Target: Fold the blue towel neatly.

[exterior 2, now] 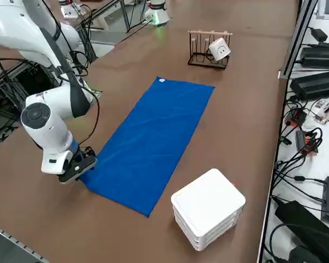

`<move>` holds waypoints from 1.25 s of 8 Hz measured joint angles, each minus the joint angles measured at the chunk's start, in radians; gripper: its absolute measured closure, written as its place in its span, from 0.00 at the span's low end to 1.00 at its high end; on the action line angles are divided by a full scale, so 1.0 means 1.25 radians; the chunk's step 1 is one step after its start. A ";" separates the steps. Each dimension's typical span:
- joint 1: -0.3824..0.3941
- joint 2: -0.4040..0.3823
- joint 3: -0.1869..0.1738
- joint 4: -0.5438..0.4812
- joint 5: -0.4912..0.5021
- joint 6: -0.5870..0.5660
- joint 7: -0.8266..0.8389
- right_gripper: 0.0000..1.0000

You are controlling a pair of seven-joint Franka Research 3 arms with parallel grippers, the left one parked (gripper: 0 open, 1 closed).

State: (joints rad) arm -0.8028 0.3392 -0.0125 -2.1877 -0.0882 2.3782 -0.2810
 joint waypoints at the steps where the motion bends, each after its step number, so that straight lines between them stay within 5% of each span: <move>1: -0.005 0.004 0.000 0.004 0.000 0.000 -0.008 0.27; 10: -0.034 0.047 0.000 0.037 0.000 -0.007 -0.058 0.27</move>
State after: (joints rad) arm -0.8454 0.3983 -0.0126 -2.1409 -0.0884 2.3695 -0.3531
